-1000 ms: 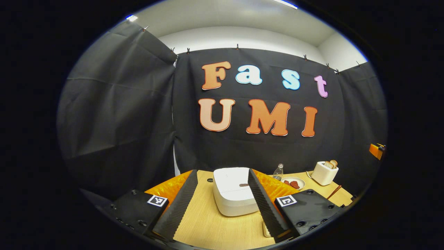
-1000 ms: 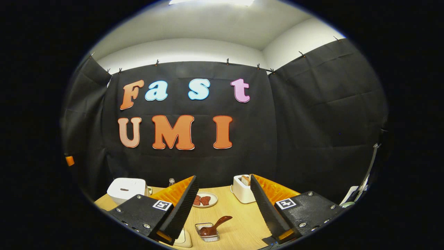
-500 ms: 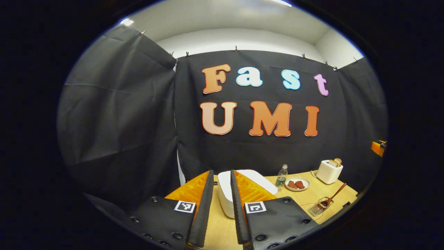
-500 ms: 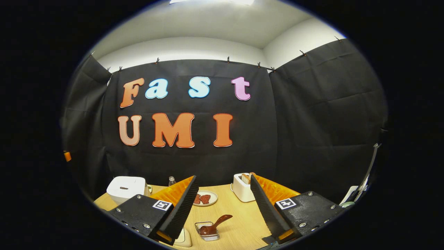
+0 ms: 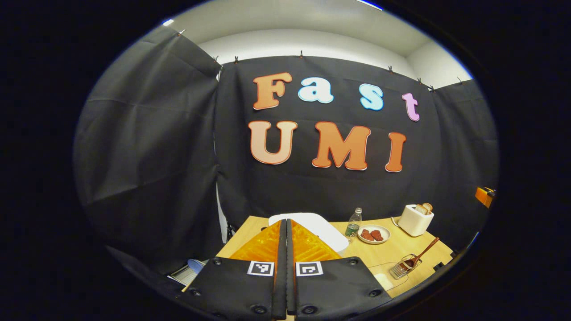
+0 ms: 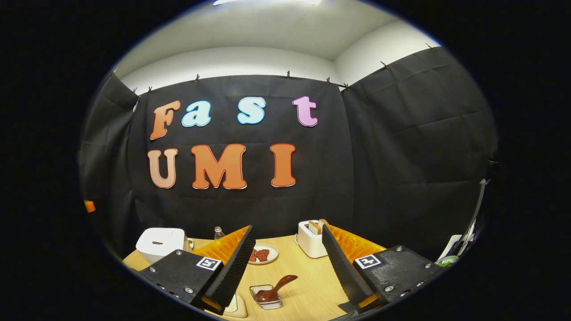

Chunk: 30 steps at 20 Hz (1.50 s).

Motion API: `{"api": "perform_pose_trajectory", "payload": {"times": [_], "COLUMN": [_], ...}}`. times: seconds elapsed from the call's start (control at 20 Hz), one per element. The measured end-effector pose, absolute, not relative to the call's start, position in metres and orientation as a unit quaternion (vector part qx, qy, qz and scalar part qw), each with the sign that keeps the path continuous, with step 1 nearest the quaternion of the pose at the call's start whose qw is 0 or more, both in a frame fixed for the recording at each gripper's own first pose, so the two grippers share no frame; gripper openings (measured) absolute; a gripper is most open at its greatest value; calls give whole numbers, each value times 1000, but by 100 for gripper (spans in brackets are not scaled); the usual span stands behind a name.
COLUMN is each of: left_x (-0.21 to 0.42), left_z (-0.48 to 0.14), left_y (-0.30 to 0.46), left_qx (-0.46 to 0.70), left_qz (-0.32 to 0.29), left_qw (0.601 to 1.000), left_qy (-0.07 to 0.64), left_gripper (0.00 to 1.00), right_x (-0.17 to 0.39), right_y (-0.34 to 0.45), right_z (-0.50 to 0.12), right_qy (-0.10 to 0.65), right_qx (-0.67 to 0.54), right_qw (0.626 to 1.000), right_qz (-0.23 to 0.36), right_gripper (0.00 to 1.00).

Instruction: Close the left gripper, press the button to open the rice cooker; take a wooden spoon from the chopstick holder with the right hand, scoop a spoonful of rice and pour it into the rice cooker, then put the wooden spoon back into the chopstick holder.

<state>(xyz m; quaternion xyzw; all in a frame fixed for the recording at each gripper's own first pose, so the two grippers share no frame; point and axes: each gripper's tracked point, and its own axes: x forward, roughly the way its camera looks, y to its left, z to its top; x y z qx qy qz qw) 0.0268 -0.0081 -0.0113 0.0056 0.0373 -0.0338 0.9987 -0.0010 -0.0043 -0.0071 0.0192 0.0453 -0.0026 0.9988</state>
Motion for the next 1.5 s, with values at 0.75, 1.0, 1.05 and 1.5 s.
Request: {"api": "perform_pose_trajectory", "payload": {"times": [0.75, 1.0, 1.05, 1.5], "left_x": [219, 247, 249, 247], "left_z": [-124, -166, -172, -199], "left_y": [-96, -86, -87, -89], "left_qx": [13, 30, 33, 43], "left_qz": [-141, -128, -129, -122], "left_qw": [980, 973, 972, 969], "left_qy": [143, 187, 194, 210], "left_gripper": [4, 4, 5, 5], "right_x": [10, 13, 13, 17], "right_y": [-53, -68, -68, -72], "right_z": [-21, -28, -29, -40], "right_qy": [59, 70, 73, 86], "right_qx": [-1, -10, -7, -16], "right_qw": [997, 996, 996, 995], "right_qz": [-40, -53, -52, -53], "right_gripper": [93, 93, 93, 97]}}
